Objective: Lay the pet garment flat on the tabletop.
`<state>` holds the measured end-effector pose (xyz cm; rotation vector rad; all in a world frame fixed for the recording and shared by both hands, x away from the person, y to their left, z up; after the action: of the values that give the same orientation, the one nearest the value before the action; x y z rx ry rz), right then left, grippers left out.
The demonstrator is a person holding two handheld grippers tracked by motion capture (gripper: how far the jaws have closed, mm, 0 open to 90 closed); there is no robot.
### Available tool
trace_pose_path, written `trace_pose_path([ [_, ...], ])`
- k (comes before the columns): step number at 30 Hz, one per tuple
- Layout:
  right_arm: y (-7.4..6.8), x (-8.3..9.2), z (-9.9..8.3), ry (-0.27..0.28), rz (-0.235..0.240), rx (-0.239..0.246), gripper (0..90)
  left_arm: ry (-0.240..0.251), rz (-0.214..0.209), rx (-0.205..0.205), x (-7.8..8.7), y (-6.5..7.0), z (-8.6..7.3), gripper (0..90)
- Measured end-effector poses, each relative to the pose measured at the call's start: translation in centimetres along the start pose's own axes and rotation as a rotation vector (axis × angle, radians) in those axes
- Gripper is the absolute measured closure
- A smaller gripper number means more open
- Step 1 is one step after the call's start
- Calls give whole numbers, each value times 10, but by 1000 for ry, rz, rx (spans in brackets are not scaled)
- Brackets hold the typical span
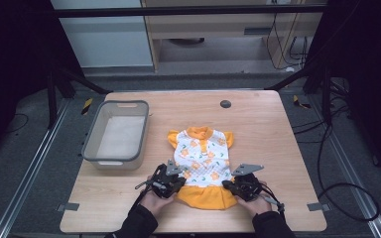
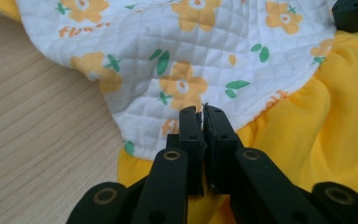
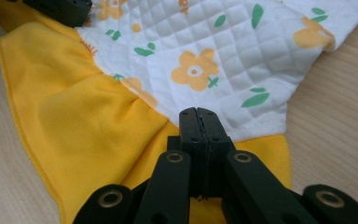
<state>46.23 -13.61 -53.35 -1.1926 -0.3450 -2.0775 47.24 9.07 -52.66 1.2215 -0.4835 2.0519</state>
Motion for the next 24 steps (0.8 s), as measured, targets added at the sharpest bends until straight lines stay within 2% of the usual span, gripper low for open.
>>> trace_pose_path([
  [6,-4,3,0,4,13,2,897,7,12,0,2,1,-2,841],
  [7,-1,9,4,46,10,-1,888,11,6,7,4,0,-1,838],
  [8,-1,9,4,46,10,-1,888,11,6,7,4,0,-1,840],
  [9,4,19,9,101,-10,-11,886,28,6,11,6,0,1,842],
  [10,4,19,9,101,-10,-11,886,28,6,11,6,0,1,842],
  [11,11,29,15,157,-36,-28,887,46,12,6,8,0,3,846],
  [12,11,29,15,157,-36,-28,887,46,12,6,8,0,3,848],
  [13,21,38,22,198,-73,-50,890,50,22,-2,9,2,4,859],
  [14,21,38,22,198,-73,-50,890,50,22,-2,9,2,4,863],
  [15,32,45,30,230,-100,-75,896,44,27,-6,7,3,4,883],
  [16,32,45,30,230,-100,-75,896,40,38,-11,6,3,3,883],
  [17,42,50,38,253,-126,-90,899,30,53,-21,3,4,2,897],
  [18,42,50,38,253,-126,-90,899,30,53,-21,3,4,2,897],
  [19,52,53,47,266,-138,-112,899,19,64,-26,1,4,1,898],
  [20,52,53,47,266,-138,-112,899,19,64,-26,1,4,1,898],
  [21,62,52,56,275,-150,-136,898,9,69,-28,-2,4,1,899],
  [22,62,52,56,275,-150,-136,898,9,69,-28,-2,4,1,899],
  [23,71,50,66,274,-170,-149,889,7,75,-36,-3,4,0,899],
  [24,71,50,66,274,-170,-149,889,7,75,-36,-3,4,0,899],
])
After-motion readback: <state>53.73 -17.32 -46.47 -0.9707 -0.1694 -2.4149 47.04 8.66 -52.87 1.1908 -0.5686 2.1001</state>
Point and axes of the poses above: each handheld gripper's, and its own axes: x roughly backward along the jaws, z roughly out of its top, y roughly to its right, the point moved 5 cm from there along -x, roughly forward along the jaws, and after that the axes turned 13 degrees about -y, right-handed, at the moved point
